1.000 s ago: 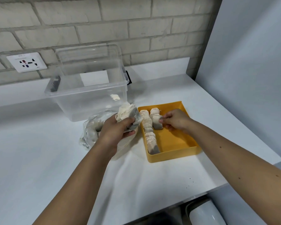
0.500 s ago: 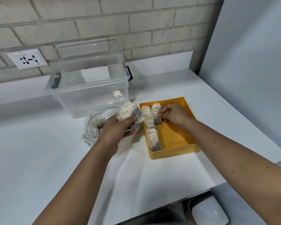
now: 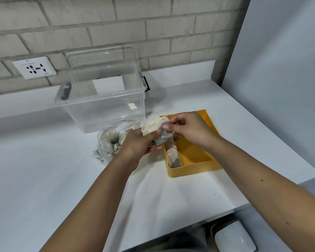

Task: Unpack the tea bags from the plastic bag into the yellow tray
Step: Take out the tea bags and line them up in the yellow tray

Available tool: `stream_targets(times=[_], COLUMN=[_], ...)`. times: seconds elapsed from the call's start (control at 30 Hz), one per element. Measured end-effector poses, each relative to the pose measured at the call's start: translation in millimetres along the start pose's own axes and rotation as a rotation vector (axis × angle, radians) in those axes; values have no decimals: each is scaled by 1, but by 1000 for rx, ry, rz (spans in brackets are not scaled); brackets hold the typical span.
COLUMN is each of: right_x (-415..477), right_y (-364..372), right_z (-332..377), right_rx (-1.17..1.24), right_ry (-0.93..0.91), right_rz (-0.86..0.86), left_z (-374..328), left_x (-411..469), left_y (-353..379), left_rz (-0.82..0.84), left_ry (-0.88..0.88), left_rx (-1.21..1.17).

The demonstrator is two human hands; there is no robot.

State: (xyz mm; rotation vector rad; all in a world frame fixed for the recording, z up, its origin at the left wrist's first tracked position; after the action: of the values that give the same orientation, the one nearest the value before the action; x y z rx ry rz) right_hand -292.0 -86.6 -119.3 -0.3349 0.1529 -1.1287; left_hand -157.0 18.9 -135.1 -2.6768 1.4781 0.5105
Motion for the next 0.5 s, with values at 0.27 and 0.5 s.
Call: stream_targets(times=[0.27, 0.5], right_x=[25, 31], right_y=[-44, -23], right_z=[-38, -73], right_rx=[-134, -181], right_ry=[118, 279], right_rz=[-223, -59], left_z=[-2, 0], left_x=[4, -2], left_y=[-19, -19], left_rz=[-114, -77], left_ry=[-32, -9], left_rx=[-23, 49])
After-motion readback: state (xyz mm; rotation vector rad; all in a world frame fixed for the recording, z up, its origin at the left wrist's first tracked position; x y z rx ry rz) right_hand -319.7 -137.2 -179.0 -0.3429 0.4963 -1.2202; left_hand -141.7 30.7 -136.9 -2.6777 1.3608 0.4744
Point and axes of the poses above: each hand's wrist, its own x-axis towards the middle knuckle, its own y-axis out of the palm, z = x × y, the point moved 3 cm from there along x, towards the middle knuckle, and after that the axes turned 10 degrees about -z, right-handed, at the moved point
